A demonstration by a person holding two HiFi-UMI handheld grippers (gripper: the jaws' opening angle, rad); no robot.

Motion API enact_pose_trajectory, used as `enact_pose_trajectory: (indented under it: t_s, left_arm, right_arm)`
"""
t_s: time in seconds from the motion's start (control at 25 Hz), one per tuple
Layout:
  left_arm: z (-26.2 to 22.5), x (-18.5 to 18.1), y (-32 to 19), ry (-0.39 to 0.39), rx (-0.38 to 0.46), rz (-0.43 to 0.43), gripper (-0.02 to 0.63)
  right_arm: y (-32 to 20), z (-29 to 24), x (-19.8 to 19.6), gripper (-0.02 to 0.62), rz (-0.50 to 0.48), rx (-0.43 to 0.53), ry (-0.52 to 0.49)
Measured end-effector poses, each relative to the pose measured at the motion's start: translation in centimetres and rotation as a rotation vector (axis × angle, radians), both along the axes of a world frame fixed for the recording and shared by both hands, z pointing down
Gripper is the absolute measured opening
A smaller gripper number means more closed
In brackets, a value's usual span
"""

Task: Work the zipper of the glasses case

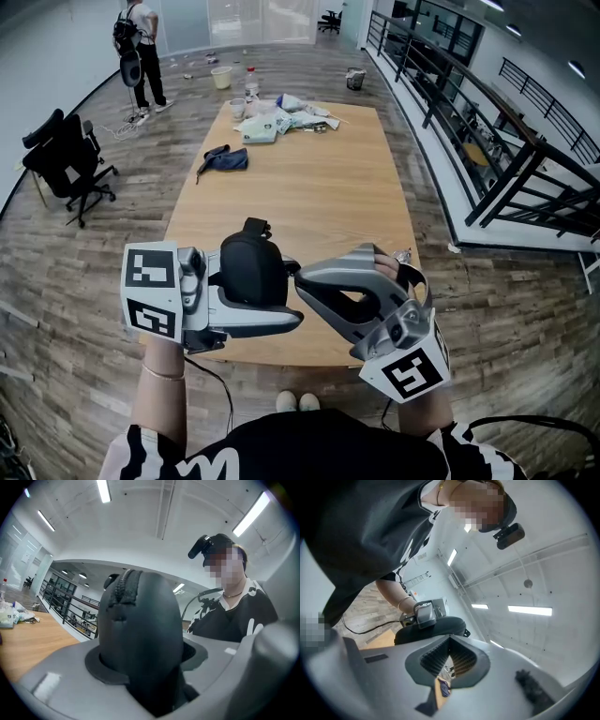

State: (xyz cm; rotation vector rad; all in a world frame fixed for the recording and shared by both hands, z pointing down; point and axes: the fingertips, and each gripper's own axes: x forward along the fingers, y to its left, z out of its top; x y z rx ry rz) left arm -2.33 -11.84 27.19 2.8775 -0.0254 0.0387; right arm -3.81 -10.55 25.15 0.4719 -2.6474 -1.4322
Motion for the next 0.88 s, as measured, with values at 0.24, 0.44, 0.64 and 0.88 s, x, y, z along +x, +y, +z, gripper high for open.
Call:
enact_pose_trajectory:
  t_s: [0.24, 0.44, 0.64, 0.88]
  left_arm:
    - [-0.8, 0.1, 0.0, 0.051, -0.021, 0.002, 0.281]
    - [-2.2, -0.8, -1.5, 0.162, -0.067, -0.041, 0.282]
    - [-2.5, -0.9, -1.9, 0.202, -0.078, -0.089, 0.282]
    - [-3.9, -1.9, -3.5, 0.263, -0.102, -0.150, 0.282]
  right_arm:
    - [0.5, 0.6, 0.2, 0.006, -0.004, -0.034, -0.015]
    - [0.6, 2.2, -0.1, 0.006, 0.024, -0.053, 0.010]
    - [1.0, 4.1, 0.2, 0.006, 0.055, -0.095, 0.016]
    - [0.6, 4.9, -0.1, 0.006, 0.074, -0.137, 0.026]
